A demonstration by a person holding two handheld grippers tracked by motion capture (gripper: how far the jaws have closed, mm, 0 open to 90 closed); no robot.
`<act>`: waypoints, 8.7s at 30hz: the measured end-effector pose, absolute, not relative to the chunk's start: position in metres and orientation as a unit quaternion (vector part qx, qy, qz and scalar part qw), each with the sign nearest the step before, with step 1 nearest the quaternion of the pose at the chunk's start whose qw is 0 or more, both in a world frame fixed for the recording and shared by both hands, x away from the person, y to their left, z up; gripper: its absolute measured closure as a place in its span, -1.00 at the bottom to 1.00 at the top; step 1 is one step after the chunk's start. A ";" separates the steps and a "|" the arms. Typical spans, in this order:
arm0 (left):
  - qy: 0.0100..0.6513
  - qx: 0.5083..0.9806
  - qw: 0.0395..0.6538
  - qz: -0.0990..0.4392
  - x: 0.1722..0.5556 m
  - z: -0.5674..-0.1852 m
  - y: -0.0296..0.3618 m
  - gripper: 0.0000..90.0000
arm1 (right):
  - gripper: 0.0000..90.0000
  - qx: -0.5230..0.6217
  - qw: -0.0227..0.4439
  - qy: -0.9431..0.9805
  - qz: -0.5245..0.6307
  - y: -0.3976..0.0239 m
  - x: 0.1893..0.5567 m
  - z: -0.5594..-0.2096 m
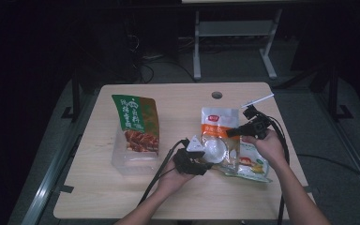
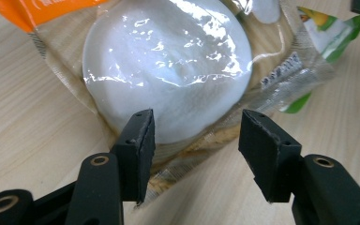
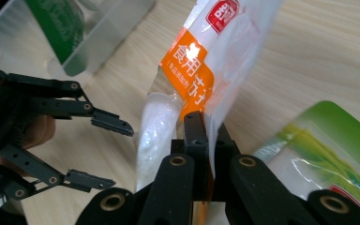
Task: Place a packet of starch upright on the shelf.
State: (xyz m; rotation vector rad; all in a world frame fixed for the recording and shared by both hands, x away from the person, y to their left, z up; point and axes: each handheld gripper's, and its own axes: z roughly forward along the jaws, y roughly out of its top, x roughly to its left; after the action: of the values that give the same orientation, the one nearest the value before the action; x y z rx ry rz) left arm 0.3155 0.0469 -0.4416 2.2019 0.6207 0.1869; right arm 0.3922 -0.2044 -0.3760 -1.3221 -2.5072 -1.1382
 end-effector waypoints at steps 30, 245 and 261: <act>0.214 0.872 0.436 0.064 0.262 -0.431 0.086 -0.18 | 1.00 -0.362 -0.018 -0.846 -0.392 -0.166 0.358 -0.323; 0.169 0.872 0.456 0.057 0.240 -0.435 0.102 -0.36 | 1.00 -0.276 0.021 -0.903 -0.330 0.101 0.489 -0.317; 0.168 0.873 0.454 0.063 0.240 -0.435 0.101 -0.36 | 1.00 -0.297 0.037 -0.873 -0.384 0.093 0.485 -0.329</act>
State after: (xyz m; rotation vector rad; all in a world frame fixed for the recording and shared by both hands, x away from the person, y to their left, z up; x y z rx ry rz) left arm 0.2404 0.1015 -0.4352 2.1542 0.4139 0.1543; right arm 0.4846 0.0933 -0.3290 -0.9129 -2.6813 -1.1804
